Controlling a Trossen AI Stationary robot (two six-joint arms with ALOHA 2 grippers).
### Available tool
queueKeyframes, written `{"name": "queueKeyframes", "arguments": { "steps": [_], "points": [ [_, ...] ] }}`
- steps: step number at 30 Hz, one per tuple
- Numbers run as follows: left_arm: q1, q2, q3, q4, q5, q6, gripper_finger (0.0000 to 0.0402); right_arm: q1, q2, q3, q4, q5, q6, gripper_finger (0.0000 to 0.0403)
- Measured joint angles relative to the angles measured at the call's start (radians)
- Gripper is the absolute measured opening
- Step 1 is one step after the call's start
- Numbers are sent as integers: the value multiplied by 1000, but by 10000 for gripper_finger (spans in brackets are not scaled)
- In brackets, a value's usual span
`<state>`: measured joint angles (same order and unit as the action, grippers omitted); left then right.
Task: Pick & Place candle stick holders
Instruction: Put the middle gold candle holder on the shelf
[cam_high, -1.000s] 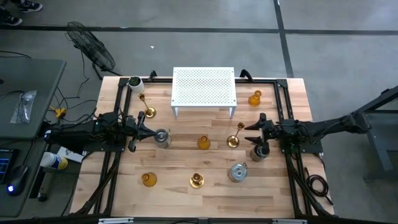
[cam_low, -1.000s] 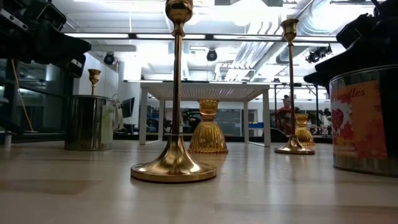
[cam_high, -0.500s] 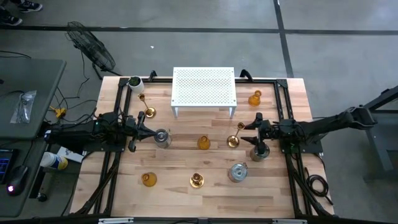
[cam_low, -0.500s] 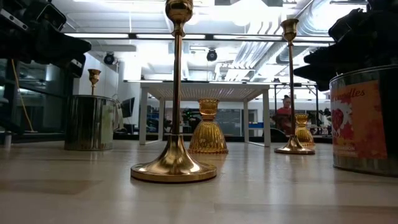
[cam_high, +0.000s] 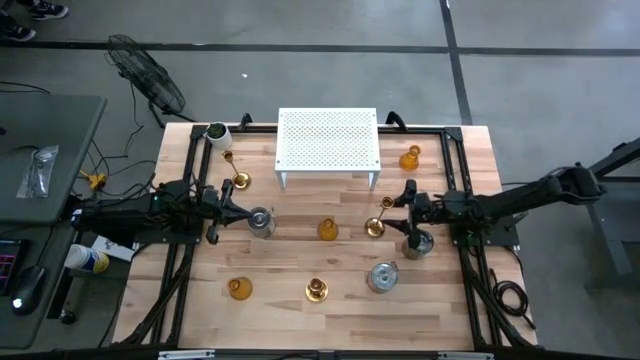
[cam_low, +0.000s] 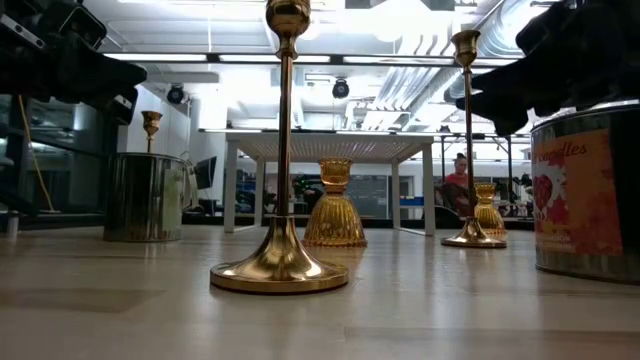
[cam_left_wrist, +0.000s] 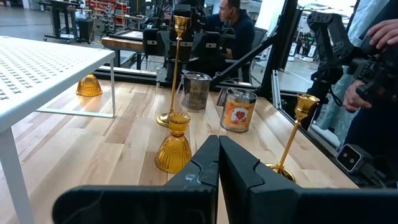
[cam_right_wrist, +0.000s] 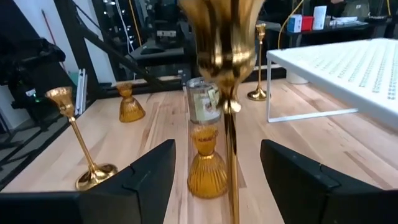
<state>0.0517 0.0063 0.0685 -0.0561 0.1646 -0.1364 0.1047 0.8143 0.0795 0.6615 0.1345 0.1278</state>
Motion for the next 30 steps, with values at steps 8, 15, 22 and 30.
{"name": "queueKeyframes", "arguments": {
  "steps": [8,15,22,30],
  "points": [
    [0,0,0,0,0,0,0,0,20,0,41,31,1,213],
    [0,0,0,0,0,0,0,0,21,0,47,58,2,159],
    [0,0,0,0,0,0,0,0,21,0,47,58,2,105],
    [0,0,0,0,0,0,0,0,21,0,47,50,-1,62]
  ]
}}
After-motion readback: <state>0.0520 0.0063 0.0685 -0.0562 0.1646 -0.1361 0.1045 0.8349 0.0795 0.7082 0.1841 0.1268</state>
